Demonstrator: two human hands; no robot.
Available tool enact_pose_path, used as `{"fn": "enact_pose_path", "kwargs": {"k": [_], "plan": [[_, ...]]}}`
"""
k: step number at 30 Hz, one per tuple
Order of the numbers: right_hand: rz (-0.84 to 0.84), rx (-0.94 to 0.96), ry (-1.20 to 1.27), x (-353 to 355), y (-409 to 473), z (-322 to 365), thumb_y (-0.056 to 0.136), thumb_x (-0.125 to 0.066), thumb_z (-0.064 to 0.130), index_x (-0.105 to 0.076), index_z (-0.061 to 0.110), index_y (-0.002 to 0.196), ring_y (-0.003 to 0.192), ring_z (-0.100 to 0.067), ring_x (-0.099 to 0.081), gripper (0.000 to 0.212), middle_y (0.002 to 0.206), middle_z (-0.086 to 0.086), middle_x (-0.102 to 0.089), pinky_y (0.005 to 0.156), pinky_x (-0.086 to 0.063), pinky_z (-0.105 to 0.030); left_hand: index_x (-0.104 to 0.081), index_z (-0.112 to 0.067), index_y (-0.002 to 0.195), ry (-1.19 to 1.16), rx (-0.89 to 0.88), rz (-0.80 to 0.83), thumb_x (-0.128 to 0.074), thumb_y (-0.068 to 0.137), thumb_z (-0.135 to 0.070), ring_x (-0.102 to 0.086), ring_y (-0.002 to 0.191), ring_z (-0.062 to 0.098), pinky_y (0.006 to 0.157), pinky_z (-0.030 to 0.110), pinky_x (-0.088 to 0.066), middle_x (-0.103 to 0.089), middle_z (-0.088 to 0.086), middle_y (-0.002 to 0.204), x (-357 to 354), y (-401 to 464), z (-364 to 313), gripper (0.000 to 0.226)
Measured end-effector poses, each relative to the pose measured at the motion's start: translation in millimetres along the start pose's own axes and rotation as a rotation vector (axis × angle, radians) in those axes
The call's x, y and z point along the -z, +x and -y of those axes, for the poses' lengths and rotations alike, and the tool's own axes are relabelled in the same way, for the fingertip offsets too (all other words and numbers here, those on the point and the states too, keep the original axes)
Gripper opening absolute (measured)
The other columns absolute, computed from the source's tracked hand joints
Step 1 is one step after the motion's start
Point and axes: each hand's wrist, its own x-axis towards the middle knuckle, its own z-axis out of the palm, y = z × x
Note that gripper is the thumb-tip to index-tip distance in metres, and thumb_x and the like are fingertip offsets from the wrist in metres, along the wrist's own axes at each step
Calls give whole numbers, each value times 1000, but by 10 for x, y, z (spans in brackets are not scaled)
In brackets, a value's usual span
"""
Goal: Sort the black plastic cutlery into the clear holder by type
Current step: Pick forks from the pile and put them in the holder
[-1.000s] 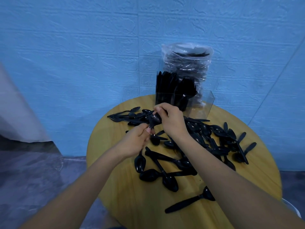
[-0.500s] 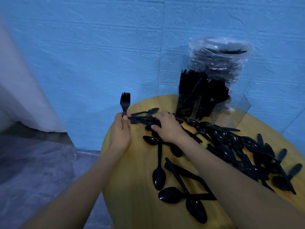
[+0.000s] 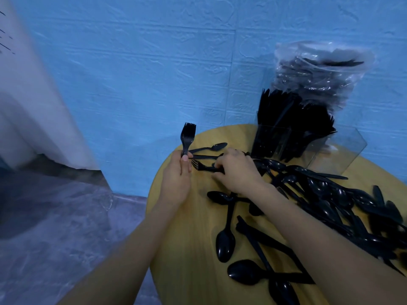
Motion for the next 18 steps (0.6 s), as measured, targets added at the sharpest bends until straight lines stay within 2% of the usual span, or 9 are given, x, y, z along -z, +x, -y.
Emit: {"fn": "enact_pose_path", "kwargs": {"k": [4, 8, 11, 13, 15, 16, 18], "plan": [[-53, -60, 118, -99, 33, -34, 93, -50, 11, -69, 6, 99, 101, -23, -52, 20, 109, -9, -57, 80, -51, -34, -50, -15, 101, 11, -4, -1, -29, 103, -21, -43, 61, 6, 60, 22, -37, -45, -6, 68, -1, -2, -4, 22], [-211, -203, 381, 11, -11, -87, 91, -52, 12, -66, 7, 86, 78, -23, -60, 16, 84, -6, -63, 67, -52, -34, -50, -16, 100, -3, -3, 10, -29, 103, -21, -43, 59, 9, 59, 29, -38, -46, -6, 68, -8, 1, -9, 22], [-249, -168, 487, 55, -19, 12, 89, -53, 11, -61, 7, 88, 76, -23, -62, 9, 80, -6, -65, 69, -54, -37, -49, -14, 100, -43, 24, 22, -28, 103, -22, -42, 55, 11, 55, 34, -40, -46, -5, 67, -10, 4, -38, 22], [-221, -129, 526, 30, -10, 121, 90, -54, 12, -62, 9, 99, 75, -18, -60, 12, 81, -4, -64, 69, -51, -30, -49, -12, 101, -80, 58, 30, -28, 103, -21, -41, 53, 12, 53, 33, -41, -46, -3, 67, -4, -4, -74, 22], [-228, -98, 622, 1, 1, 196, 93, -54, 16, -65, 11, 104, 61, -8, -52, 16, 69, 1, -60, 58, -41, -15, -47, -12, 100, -110, 91, 34, -28, 103, -20, -40, 52, 14, 50, 31, -40, -45, -2, 66, -2, -8, -101, 21], [-232, -84, 670, -7, -1, 220, 94, -54, 18, -66, 11, 100, 55, -6, -46, 15, 62, 3, -55, 52, -36, -12, -46, -12, 99, -109, 92, 31, -29, 103, -20, -40, 53, 14, 51, 31, -39, -45, -2, 66, -2, -7, -105, 20], [-217, -74, 760, -40, -5, 248, 96, -53, 20, -66, 7, 90, 51, -7, -41, 20, 59, 2, -52, 52, -35, -18, -46, -12, 96, -89, 76, 31, -29, 103, -21, -39, 53, 15, 54, 35, -37, -45, -2, 64, -4, 1, -79, 20]]}}
